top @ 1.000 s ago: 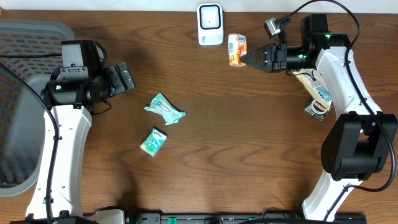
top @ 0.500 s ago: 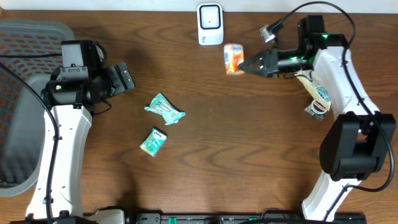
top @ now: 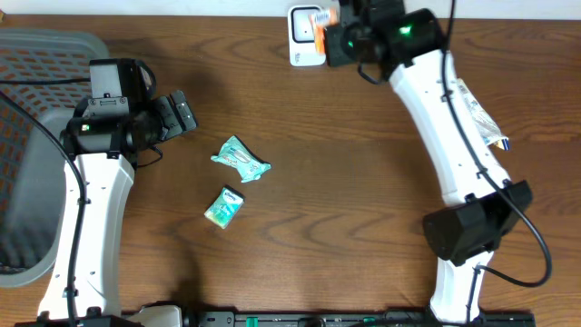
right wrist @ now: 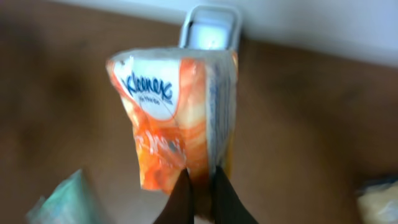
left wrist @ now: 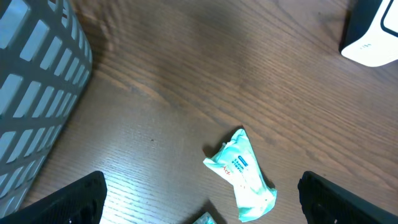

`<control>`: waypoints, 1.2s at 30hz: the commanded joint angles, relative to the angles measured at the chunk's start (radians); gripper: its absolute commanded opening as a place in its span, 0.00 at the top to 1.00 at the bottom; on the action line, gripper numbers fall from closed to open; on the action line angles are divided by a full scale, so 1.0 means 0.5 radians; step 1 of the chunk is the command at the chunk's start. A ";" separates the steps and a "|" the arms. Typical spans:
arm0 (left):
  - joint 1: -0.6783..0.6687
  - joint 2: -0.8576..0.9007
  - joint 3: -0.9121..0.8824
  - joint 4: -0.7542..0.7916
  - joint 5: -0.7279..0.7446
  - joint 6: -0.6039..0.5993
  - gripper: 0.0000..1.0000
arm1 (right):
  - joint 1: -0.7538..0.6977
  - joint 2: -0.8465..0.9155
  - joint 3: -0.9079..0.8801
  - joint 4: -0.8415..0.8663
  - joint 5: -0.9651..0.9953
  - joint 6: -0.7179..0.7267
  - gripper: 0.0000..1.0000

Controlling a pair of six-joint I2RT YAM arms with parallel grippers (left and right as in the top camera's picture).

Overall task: Scan the item barcode
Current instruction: 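Raise the Kleenex box in front of the scanner with the right gripper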

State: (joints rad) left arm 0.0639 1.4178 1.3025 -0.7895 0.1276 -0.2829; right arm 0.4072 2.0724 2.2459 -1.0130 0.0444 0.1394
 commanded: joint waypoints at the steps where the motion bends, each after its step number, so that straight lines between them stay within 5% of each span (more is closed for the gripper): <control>1: 0.006 0.003 0.011 -0.007 -0.018 0.034 0.02 | 0.123 0.159 0.021 0.253 0.755 -0.247 0.99; 15: 0.006 0.003 0.011 -0.007 -0.018 0.034 0.02 | 0.249 0.836 0.021 1.337 1.510 -1.438 0.99; 36: 0.006 0.003 0.011 -0.007 -0.018 0.034 0.02 | 0.262 0.909 0.022 1.356 1.562 -1.401 0.99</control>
State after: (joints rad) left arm 0.0639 1.4178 1.3025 -0.7895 0.1276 -0.2829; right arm 0.5327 2.5450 2.2467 -0.3336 0.8047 -0.5880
